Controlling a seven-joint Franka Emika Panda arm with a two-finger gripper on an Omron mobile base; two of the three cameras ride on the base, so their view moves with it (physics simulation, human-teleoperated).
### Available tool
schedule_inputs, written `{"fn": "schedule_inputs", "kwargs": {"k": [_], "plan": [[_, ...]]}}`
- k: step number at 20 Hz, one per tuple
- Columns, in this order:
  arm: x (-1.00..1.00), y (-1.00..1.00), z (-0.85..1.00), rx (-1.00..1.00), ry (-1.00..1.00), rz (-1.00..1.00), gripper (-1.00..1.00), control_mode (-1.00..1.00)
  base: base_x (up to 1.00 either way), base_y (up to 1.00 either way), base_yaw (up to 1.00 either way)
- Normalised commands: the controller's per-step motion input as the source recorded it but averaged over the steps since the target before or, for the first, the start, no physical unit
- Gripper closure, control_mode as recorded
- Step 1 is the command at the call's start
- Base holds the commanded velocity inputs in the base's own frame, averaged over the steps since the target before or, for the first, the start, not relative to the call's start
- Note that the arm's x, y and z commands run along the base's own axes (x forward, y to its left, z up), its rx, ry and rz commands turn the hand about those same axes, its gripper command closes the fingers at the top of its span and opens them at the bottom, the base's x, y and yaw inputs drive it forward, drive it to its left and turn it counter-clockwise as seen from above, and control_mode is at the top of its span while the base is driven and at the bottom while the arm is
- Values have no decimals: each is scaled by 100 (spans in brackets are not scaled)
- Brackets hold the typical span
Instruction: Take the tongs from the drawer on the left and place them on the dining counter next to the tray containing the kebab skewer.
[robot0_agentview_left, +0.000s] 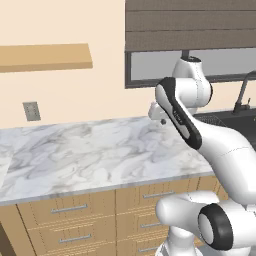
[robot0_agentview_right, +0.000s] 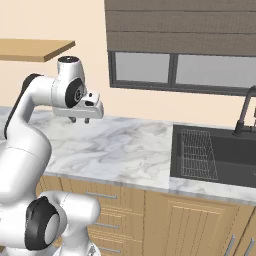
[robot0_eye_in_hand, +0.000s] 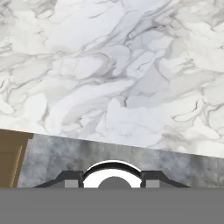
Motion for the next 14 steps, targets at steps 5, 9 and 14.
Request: {"fn": "schedule_inputs", "kwargs": {"k": [5,9,14], "plan": [[-15,10,-16,-1,2,3,-100,-100,0,0,0],[-12,48,-22,-9,5,15,-100,-100,0,0,0],[0,39,-24,-8,11,15,-100,-100,0,0,0]]}}
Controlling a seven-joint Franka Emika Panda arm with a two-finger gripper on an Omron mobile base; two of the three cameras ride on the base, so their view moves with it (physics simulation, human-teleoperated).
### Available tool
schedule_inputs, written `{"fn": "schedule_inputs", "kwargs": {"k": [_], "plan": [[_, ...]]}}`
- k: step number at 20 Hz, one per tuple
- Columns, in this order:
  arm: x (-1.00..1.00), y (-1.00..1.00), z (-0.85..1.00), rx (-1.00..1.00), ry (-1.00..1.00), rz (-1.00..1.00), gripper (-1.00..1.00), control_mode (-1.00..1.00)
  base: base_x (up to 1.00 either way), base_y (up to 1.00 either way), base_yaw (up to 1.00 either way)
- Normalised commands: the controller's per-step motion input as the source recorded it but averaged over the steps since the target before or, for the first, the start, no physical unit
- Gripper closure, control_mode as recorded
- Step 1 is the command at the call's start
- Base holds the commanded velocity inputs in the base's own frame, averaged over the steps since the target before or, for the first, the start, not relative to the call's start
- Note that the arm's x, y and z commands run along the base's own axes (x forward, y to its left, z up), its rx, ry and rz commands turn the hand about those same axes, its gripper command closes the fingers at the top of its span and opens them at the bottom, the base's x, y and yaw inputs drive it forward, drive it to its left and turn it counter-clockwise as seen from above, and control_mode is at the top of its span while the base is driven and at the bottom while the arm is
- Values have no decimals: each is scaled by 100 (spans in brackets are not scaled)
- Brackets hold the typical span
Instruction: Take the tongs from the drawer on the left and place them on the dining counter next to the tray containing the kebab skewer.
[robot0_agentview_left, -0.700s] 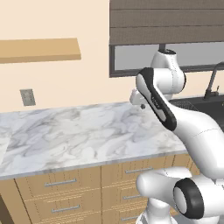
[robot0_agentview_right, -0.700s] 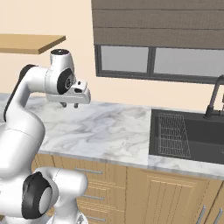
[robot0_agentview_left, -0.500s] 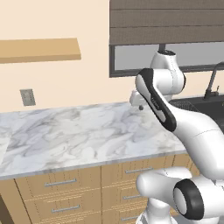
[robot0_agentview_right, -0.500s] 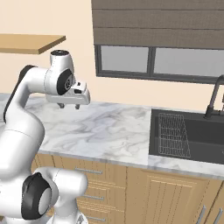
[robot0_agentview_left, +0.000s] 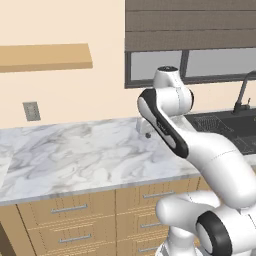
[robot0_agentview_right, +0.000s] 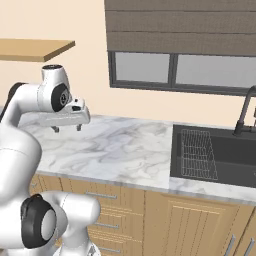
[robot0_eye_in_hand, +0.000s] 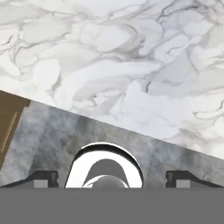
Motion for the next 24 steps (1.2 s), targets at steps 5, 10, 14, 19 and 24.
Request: {"fn": "schedule_inputs", "kwargs": {"k": [5,10,14,19,24], "plan": [[0,38,-30,-5,2,12,-100,-100,0,0,0],[0,63,-39,-9,-10,15,-100,-100,0,0,0],[0,64,-39,-13,-10,18,-100,-100,0,0,0],[0,71,-44,-19,-25,20,-100,-100,0,0,0],[0,70,-38,-19,-21,23,-100,-100,0,0,0]]}}
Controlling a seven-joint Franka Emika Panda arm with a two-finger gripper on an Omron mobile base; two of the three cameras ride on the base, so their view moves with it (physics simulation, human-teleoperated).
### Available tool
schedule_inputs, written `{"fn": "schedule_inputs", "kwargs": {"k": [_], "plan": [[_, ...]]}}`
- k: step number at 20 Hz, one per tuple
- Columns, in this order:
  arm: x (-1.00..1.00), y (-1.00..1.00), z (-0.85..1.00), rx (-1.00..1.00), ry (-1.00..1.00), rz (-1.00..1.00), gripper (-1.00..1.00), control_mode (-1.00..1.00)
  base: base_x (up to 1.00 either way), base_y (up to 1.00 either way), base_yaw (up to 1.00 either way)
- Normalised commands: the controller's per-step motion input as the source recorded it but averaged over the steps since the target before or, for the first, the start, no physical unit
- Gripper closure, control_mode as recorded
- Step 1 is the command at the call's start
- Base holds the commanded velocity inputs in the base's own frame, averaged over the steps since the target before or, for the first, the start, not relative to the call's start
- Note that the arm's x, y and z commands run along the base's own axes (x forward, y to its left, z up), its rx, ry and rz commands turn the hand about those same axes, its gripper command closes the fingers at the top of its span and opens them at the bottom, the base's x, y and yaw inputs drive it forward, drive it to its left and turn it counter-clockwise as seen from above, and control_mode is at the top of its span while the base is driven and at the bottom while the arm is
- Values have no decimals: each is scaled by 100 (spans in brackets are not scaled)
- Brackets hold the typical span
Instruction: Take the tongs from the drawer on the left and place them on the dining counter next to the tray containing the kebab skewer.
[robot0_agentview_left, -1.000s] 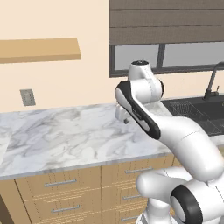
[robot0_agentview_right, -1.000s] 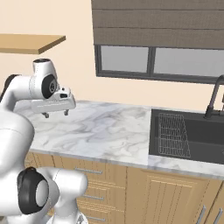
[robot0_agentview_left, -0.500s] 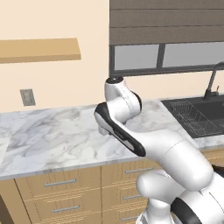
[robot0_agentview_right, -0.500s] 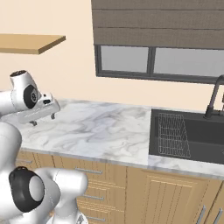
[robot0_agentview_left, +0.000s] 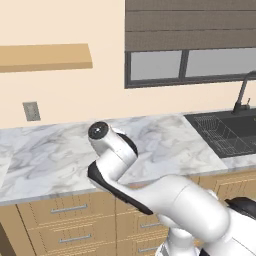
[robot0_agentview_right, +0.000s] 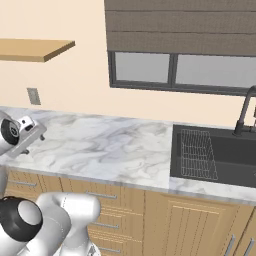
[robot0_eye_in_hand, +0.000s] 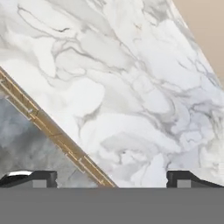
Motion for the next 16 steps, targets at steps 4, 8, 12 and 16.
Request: {"fn": "schedule_inputs", "kwargs": {"k": [4,8,12,16], "plan": [[0,70,-32,-18,-6,20,-100,-100,0,0,0],[0,55,-29,-13,0,16,-100,-100,0,0,0],[0,44,-32,-9,0,13,-100,-100,0,0,0],[-1,40,-33,-8,0,10,-100,-100,0,0,0]]}}
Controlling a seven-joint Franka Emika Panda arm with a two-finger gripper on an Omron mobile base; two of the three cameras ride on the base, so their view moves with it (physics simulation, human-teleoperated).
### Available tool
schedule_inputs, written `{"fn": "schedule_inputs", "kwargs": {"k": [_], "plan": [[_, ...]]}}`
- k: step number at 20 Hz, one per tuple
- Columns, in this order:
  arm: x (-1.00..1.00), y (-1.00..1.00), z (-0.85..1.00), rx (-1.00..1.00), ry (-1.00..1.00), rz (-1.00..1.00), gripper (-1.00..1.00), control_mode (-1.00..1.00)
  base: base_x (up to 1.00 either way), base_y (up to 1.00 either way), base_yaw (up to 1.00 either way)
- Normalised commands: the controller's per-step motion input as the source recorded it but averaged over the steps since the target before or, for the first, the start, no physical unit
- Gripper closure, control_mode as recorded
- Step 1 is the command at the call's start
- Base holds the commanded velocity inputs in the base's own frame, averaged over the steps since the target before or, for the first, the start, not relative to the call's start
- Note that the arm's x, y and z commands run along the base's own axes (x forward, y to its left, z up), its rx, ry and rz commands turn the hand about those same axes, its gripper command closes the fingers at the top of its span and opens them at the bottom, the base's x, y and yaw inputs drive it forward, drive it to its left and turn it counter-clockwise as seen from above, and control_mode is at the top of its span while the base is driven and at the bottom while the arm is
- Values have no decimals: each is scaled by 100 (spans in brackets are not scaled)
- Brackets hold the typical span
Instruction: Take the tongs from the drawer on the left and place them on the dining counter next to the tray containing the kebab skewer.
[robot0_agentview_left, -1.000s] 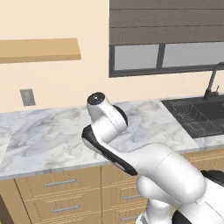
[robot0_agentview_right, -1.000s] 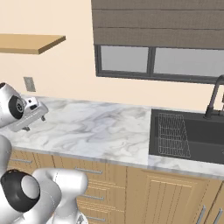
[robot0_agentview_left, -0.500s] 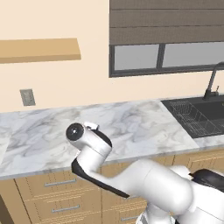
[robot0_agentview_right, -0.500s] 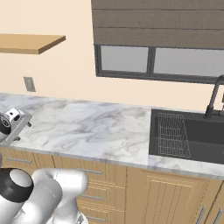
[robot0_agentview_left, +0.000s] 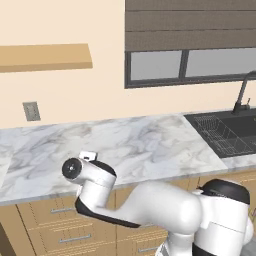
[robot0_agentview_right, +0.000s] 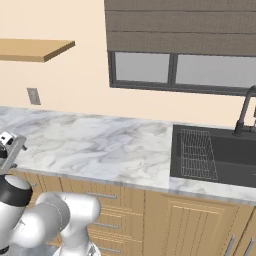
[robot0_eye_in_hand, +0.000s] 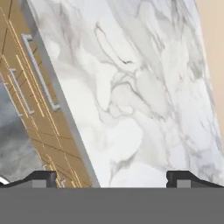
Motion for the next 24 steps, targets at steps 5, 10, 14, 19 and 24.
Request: {"fn": "schedule_inputs", "kwargs": {"k": [5,10,14,19,24], "plan": [[-14,29,-24,-6,-8,6,-100,-100,0,0,0],[-10,27,-31,-7,-8,2,-100,-100,0,0,0],[0,20,-32,-7,-3,1,-100,-100,0,0,0],[-3,21,-30,-8,-6,0,-100,-100,0,0,0],[-3,17,-25,-6,-7,0,-100,-100,0,0,0]]}}
